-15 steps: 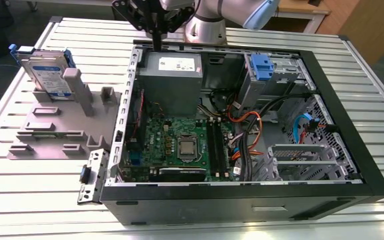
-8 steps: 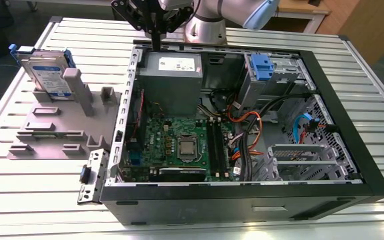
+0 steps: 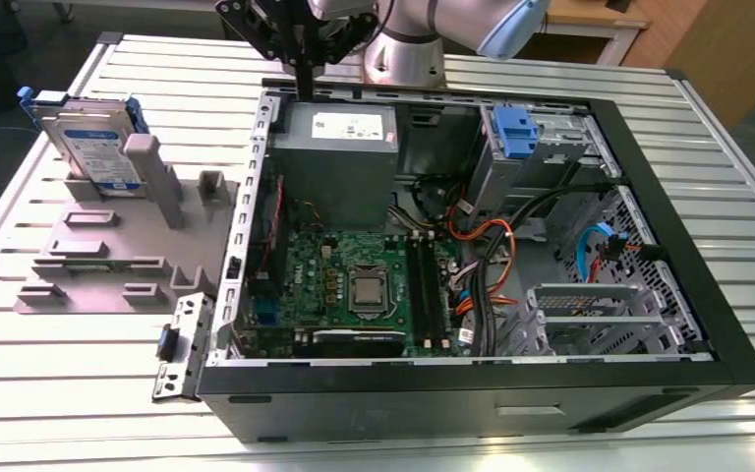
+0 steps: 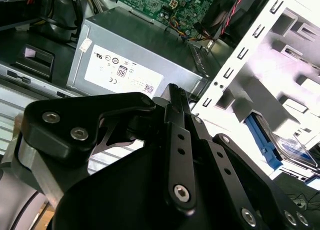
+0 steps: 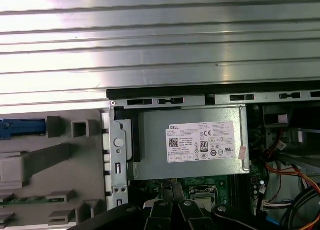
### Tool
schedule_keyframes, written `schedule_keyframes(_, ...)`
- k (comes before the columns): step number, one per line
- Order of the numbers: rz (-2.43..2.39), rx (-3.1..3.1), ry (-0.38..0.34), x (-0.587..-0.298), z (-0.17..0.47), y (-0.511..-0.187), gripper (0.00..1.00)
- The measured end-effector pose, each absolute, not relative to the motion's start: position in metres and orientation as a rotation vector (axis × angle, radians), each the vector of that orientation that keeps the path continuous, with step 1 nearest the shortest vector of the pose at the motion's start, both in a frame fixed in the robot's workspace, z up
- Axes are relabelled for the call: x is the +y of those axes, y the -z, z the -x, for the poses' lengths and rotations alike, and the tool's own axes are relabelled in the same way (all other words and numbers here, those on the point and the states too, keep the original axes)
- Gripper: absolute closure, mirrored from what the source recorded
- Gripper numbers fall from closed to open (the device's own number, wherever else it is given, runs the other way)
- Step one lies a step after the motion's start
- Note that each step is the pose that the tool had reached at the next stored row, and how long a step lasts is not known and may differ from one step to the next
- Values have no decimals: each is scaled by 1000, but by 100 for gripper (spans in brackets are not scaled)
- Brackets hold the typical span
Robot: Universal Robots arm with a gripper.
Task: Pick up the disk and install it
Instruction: 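Reach for the disk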
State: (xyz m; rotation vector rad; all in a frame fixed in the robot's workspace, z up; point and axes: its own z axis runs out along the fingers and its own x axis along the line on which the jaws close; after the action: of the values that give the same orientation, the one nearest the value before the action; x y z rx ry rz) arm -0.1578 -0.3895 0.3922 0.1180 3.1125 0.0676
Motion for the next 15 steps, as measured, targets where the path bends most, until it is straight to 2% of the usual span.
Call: schedule_keyframes(15, -118, 3112, -68, -387, 167, -392, 89)
